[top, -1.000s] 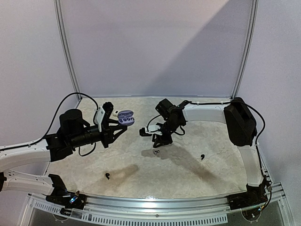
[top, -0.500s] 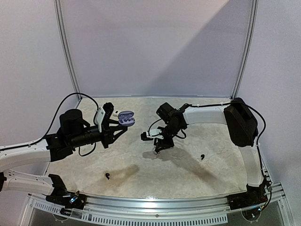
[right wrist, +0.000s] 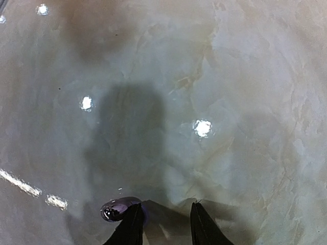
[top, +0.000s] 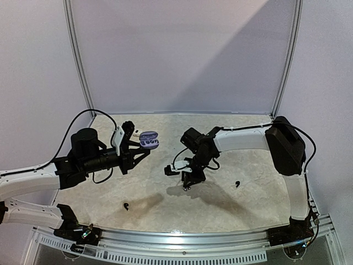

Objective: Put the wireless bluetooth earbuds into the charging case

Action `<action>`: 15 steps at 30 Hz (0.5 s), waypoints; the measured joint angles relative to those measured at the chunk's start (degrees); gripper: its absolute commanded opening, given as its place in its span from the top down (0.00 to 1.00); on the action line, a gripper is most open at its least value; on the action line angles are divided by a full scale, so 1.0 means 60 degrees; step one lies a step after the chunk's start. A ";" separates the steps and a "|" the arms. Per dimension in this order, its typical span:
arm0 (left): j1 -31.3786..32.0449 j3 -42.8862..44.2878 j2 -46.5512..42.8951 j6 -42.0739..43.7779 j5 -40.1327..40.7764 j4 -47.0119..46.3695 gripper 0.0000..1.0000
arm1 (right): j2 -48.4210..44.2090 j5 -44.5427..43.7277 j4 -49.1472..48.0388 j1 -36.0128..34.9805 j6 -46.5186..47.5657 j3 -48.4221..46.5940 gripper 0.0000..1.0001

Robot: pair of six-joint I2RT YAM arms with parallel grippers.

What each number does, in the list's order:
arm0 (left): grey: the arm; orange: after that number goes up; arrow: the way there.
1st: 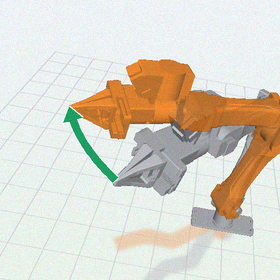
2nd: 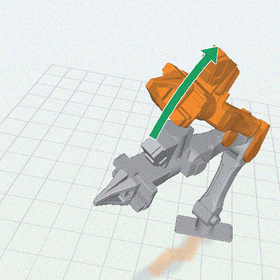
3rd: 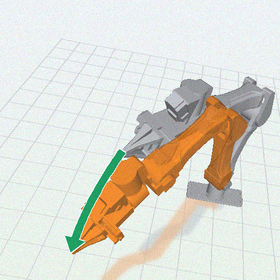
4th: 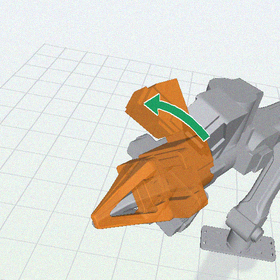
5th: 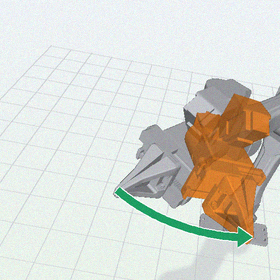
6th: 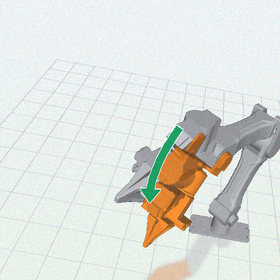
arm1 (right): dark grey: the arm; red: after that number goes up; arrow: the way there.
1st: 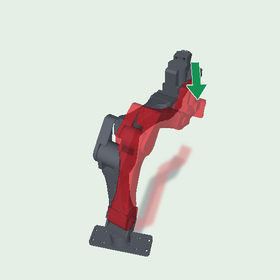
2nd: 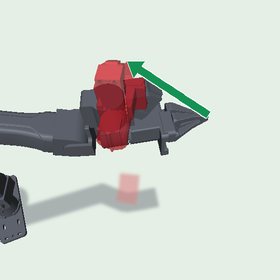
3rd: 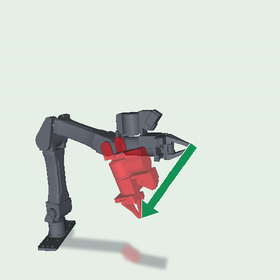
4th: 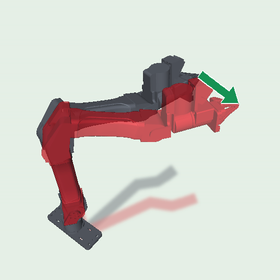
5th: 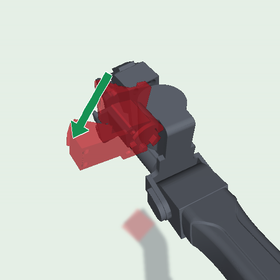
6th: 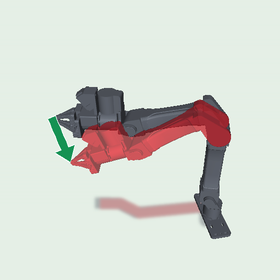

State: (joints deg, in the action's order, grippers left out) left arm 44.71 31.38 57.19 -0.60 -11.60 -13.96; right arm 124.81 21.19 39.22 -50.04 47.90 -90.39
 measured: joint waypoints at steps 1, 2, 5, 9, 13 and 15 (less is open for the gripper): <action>0.0000 0.0000 0.0000 0.0000 0.0000 0.0011 1.00 | -0.0007 -0.0018 0.0036 -0.0033 -0.0058 0.0007 0.69; 0.0000 0.0000 0.0000 0.0000 -0.0004 0.0018 1.00 | -0.0026 -0.0018 0.0080 -0.0047 -0.0113 0.0018 0.69; 0.0000 0.0000 0.0000 0.0000 -0.0004 0.0025 1.00 | -0.0142 -0.0051 0.0233 -0.0102 -0.0259 0.0164 0.70; 0.0000 0.0000 0.0000 0.0004 -0.0007 0.0025 1.00 | -0.0357 -0.0171 0.0572 -0.0204 -0.0452 0.0357 0.70; 0.0000 0.0000 0.0000 0.0000 -0.0007 0.0025 1.00 | -0.0557 -0.0280 0.0922 -0.0321 -0.0714 0.0488 0.70; 0.0000 0.0000 0.0000 0.0004 -0.0007 0.0025 1.00 | -0.0710 -0.0335 0.1067 -0.0397 -0.0929 0.0608 0.71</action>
State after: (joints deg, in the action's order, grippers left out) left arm 44.71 31.38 57.19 -0.58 -11.64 -13.80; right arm 120.55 19.18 45.63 -52.42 42.33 -86.74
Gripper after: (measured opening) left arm 0.271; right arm 0.297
